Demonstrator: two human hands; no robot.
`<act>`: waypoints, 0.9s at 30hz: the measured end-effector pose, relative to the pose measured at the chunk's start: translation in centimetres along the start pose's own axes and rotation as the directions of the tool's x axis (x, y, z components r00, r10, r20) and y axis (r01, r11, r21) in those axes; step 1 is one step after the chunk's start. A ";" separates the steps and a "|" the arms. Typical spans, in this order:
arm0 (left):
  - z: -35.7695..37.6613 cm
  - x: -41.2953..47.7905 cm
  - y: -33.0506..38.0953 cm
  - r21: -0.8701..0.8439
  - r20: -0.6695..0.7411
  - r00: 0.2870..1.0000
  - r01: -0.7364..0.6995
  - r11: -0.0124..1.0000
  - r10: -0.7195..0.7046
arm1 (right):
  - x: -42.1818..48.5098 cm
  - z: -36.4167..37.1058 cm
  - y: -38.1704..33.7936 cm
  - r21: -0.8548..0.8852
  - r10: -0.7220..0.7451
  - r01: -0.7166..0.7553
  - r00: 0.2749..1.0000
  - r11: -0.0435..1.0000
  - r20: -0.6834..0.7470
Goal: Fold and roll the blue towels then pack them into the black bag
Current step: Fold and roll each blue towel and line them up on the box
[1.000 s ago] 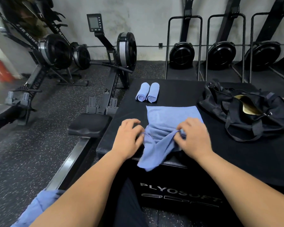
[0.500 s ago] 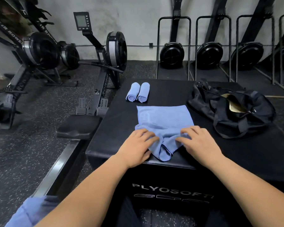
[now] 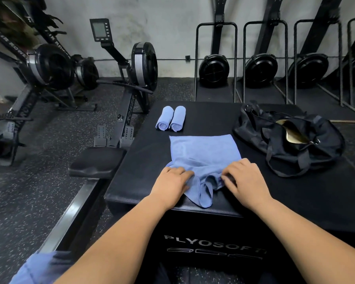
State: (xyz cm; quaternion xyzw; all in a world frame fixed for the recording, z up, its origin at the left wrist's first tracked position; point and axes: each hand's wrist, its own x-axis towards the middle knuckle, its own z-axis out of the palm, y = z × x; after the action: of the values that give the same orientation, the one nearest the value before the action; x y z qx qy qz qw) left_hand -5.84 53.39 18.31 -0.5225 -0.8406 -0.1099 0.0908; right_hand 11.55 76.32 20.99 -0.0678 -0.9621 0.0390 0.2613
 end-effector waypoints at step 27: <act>1.5 0.9 -1.9 -0.031 -0.042 0.989 0.137 0.990 -0.139 | -0.6 3.7 2.6 -0.153 0.365 -0.346 0.924 0.926 0.118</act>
State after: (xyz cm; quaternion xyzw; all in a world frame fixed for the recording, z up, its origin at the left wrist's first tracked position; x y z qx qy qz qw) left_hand -7.97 53.80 16.93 -0.4618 -0.8709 -0.1393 0.0943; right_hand 10.48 78.60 17.21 -0.2551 -0.9506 0.0281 0.1745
